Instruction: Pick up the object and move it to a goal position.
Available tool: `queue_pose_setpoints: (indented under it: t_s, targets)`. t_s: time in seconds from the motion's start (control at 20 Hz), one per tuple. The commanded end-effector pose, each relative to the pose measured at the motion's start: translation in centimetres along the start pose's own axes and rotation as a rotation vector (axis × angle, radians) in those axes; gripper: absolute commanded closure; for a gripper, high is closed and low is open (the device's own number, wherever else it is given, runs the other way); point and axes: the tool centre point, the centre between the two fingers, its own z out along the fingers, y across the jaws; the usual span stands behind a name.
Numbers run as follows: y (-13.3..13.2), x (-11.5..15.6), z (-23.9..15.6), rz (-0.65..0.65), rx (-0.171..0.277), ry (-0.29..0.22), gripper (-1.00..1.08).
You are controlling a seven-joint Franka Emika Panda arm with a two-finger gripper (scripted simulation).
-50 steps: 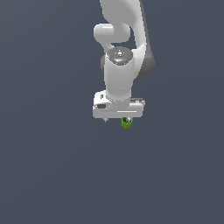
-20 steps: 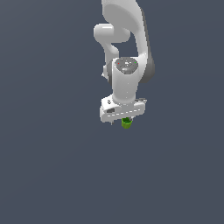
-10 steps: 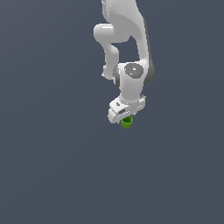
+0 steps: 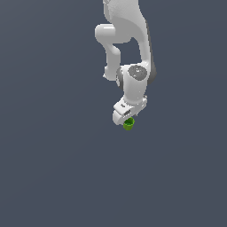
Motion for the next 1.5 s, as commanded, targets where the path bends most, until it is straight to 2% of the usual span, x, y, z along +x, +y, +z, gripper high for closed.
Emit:
queue_pose_setpoints:
  t_s: [0.0,0.85,0.9,1.45]
  targets:
    - [0.0,0.0,0.0,0.0,0.0,0.0,-0.92]
    - [-0.1,-0.1,5.1,-0.006,0.0,0.0,-0.92]
    - [-0.1,-0.1,5.1,-0.006,0.0,0.0,1.08]
    - [0.0,-0.1,4.9,-0.005,-0.002,0.001,1.08]
